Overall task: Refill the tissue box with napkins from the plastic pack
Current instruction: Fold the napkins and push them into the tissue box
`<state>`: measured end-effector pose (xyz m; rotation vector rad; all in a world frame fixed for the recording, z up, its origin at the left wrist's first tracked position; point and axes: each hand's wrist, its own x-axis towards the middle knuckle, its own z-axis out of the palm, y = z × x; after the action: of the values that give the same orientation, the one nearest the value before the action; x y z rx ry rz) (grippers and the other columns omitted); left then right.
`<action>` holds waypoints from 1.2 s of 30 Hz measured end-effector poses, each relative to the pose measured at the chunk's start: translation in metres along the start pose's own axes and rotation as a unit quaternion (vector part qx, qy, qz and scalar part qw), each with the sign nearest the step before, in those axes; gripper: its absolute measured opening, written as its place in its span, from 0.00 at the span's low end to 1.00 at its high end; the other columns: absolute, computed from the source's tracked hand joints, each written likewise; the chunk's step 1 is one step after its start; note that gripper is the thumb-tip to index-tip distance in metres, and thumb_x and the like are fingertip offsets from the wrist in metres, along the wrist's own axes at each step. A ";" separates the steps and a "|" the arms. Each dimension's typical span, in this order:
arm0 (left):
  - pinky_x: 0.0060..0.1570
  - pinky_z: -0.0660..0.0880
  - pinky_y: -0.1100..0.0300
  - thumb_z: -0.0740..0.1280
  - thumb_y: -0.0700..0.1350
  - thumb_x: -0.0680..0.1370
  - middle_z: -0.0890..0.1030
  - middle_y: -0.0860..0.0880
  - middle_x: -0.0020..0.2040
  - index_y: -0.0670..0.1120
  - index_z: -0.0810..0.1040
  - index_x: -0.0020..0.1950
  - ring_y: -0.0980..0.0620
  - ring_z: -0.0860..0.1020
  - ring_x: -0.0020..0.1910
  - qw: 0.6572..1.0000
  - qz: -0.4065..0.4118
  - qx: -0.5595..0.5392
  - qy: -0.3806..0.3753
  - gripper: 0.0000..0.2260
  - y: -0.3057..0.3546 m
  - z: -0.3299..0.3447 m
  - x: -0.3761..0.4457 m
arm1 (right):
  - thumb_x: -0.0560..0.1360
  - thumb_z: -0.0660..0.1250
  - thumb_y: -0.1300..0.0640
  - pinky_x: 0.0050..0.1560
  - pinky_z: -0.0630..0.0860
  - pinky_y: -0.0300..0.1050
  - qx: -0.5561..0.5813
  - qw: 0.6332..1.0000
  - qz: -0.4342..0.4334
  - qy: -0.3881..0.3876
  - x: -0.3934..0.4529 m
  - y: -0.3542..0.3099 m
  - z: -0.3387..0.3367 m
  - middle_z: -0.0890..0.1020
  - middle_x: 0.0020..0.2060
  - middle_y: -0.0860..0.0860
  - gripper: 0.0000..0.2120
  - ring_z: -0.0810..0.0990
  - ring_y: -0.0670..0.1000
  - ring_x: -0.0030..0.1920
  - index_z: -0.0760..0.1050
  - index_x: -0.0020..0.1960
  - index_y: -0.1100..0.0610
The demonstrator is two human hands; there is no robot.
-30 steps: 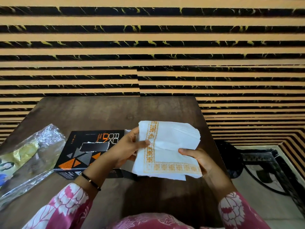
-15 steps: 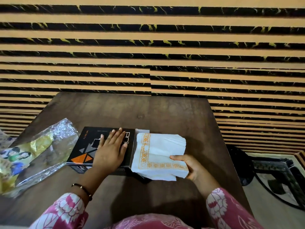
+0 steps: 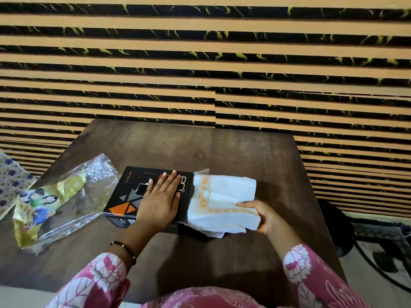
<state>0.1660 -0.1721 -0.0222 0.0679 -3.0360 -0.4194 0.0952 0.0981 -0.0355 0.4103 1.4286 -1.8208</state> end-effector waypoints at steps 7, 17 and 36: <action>0.73 0.38 0.53 0.36 0.59 0.73 0.52 0.53 0.77 0.49 0.54 0.76 0.53 0.46 0.76 1.000 0.007 0.017 0.003 0.33 0.001 0.000 -0.004 | 0.70 0.64 0.71 0.39 0.78 0.47 -0.087 0.990 -0.084 0.068 -0.003 -0.002 0.011 0.81 0.52 0.58 0.25 0.82 0.57 0.45 0.69 0.65 0.55; 0.73 0.39 0.52 0.37 0.59 0.74 0.51 0.52 0.78 0.49 0.54 0.76 0.52 0.47 0.76 1.000 -0.003 0.019 -0.002 0.32 0.001 0.001 0.000 | 0.71 0.59 0.75 0.36 0.79 0.45 -0.029 0.989 -0.143 0.025 -0.012 -0.009 0.032 0.83 0.43 0.55 0.22 0.81 0.54 0.39 0.75 0.55 0.53; 0.72 0.40 0.52 0.38 0.58 0.74 0.53 0.52 0.78 0.49 0.55 0.76 0.51 0.48 0.77 1.000 0.005 0.028 0.004 0.32 0.000 0.003 -0.001 | 0.72 0.63 0.71 0.42 0.79 0.51 -0.010 0.999 -0.029 0.043 -0.006 0.004 0.017 0.83 0.45 0.57 0.22 0.82 0.57 0.43 0.72 0.62 0.56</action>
<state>0.1670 -0.1713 -0.0254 0.0580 -3.0395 -0.3336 0.1052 0.0847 -0.0288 0.4466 1.5309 -1.8520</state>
